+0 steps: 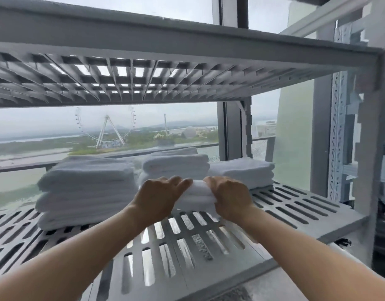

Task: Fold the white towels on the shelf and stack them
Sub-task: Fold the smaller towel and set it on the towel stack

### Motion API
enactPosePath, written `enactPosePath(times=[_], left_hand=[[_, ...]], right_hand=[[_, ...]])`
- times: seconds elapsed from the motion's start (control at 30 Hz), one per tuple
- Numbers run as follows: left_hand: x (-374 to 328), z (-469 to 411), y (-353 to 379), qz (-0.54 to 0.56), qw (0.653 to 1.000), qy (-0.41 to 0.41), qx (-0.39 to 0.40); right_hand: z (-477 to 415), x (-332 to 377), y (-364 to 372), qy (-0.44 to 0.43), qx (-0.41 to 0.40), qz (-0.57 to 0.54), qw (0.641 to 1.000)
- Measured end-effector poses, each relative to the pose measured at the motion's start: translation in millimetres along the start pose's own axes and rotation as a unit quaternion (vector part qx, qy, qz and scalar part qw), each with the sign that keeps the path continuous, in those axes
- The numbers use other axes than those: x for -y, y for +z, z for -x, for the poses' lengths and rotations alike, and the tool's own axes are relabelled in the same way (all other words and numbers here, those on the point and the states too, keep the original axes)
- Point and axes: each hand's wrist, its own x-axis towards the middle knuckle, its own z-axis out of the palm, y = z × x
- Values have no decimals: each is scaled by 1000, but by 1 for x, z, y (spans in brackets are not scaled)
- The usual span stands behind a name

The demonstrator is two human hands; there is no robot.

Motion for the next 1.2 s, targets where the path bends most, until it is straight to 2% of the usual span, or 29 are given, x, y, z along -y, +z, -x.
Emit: enactPosePath(times=[0.17, 0.37, 0.6, 0.8, 0.97, 1.2], left_hand=[[-26, -43, -7, -7, 999, -30, 9], [-64, -107, -40, -13, 994, -110, -12], [-93, -178, -64, -68, 984, -85, -142], [-106, -222, -33, -87, 978, -88, -167], [-101, -257, 0, -93, 973, -62, -203], [-82, -284, 59, -55, 965, -27, -253]], right_hand=[[-14, -58, -4, -31, -23, -12, 999], [-23, -138, -21, -46, -43, -62, 996], [-48, -216, -49, -83, -154, -76, 982], [-72, -252, -32, -79, -176, -56, 980], [-90, -273, -12, -54, -239, -41, 969], [-127, -285, 22, -45, -195, -4, 980]])
